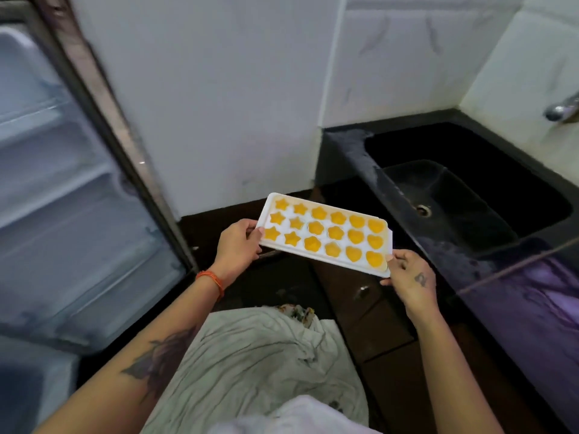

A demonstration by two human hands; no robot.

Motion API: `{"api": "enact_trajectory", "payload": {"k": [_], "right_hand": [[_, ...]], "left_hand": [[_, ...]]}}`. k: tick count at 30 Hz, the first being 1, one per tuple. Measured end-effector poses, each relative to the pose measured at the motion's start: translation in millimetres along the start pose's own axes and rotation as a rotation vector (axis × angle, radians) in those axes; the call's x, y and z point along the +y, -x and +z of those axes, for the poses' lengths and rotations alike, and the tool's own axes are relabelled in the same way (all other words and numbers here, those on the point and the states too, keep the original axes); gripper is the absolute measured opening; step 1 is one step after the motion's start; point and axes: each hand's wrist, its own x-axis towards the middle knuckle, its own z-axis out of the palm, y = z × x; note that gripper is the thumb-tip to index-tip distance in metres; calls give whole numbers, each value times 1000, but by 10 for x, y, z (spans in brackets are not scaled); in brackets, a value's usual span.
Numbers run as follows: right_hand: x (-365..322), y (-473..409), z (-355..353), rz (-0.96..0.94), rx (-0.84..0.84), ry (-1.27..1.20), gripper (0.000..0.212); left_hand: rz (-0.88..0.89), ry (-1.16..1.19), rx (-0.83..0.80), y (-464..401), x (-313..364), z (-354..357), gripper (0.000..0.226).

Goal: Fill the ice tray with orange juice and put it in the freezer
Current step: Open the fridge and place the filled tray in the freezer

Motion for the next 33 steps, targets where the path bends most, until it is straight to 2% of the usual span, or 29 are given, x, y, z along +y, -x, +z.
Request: {"api": "enact_trajectory", "payload": {"k": [6, 10, 15, 22, 27, 33], "right_hand": [[-499, 392, 952, -137, -128, 74, 27], [-832, 653, 1511, -227, -279, 93, 22], [-1288, 951, 2154, -335, -513, 91, 26], [-1852, 1356, 3161, -536, -802, 108, 25], [-2281, 1674, 3861, -681, -1035, 96, 14], [-2739, 2093, 4490, -845, -1310, 132, 12]], "left_hand": [[-126, 81, 196, 349, -689, -1001, 24], [-202, 125, 338, 659, -1075, -1569, 23], [-317, 207, 555, 1069, -1468, -2120, 22], [-485, 212, 887, 1618, -1948, -2641, 18], [-618, 226, 1109, 1898, -2163, -2873, 18], [-740, 239, 1321, 2155, -2314, -3065, 24]]}}
